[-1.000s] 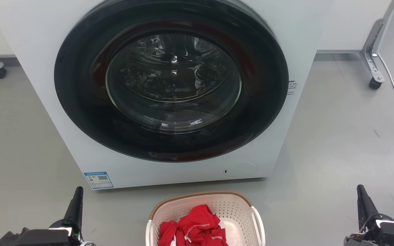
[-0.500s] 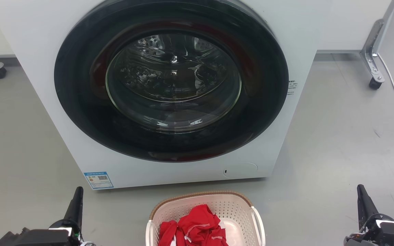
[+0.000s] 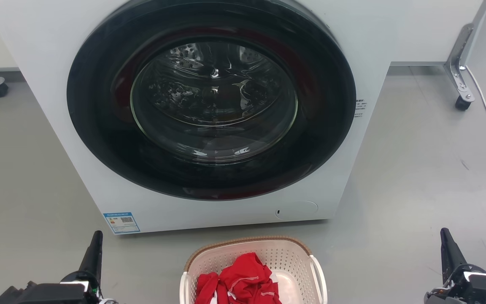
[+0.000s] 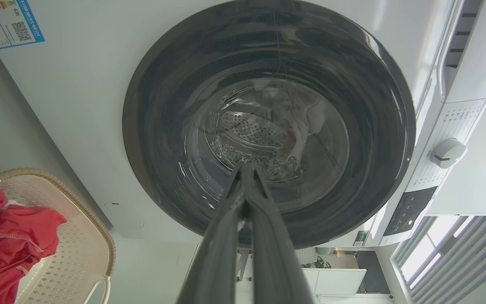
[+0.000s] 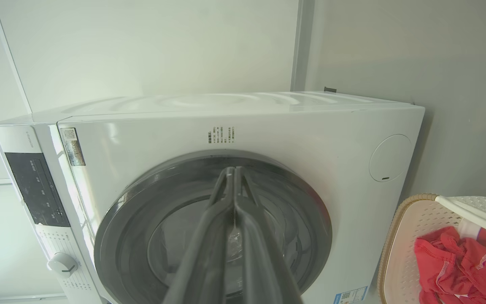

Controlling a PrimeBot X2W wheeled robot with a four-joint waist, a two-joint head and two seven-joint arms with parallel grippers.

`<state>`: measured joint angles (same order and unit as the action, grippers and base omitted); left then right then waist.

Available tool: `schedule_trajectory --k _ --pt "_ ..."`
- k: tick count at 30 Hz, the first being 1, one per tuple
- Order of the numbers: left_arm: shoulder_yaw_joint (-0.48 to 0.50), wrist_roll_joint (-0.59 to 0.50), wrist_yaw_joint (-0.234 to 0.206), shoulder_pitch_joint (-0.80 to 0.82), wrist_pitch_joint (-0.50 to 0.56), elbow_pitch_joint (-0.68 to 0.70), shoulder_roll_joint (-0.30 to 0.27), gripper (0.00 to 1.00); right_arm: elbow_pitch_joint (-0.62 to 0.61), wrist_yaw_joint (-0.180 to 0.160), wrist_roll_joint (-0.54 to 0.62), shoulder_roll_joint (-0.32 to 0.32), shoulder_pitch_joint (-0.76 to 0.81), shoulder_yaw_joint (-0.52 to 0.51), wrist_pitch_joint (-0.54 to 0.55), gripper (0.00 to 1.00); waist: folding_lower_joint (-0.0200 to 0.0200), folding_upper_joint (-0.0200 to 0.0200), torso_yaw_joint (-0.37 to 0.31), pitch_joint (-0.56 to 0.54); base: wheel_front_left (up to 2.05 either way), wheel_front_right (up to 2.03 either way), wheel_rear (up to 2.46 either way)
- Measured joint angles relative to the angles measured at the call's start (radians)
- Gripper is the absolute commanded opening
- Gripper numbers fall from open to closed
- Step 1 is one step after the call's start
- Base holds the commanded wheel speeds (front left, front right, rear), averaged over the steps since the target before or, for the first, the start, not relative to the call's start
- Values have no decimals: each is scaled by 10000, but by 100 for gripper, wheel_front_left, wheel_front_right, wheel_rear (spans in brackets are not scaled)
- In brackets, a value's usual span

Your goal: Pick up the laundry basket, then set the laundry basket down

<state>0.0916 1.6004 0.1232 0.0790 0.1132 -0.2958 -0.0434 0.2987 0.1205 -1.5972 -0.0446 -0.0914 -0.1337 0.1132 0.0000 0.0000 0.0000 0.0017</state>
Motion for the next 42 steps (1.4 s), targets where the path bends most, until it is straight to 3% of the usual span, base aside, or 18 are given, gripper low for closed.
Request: schedule_trajectory --k 42 --pt "0 2 0 0 0 -2 2 0 -2 2 0 0 0 0 -2 0 0 0 0 0 0 0 0"
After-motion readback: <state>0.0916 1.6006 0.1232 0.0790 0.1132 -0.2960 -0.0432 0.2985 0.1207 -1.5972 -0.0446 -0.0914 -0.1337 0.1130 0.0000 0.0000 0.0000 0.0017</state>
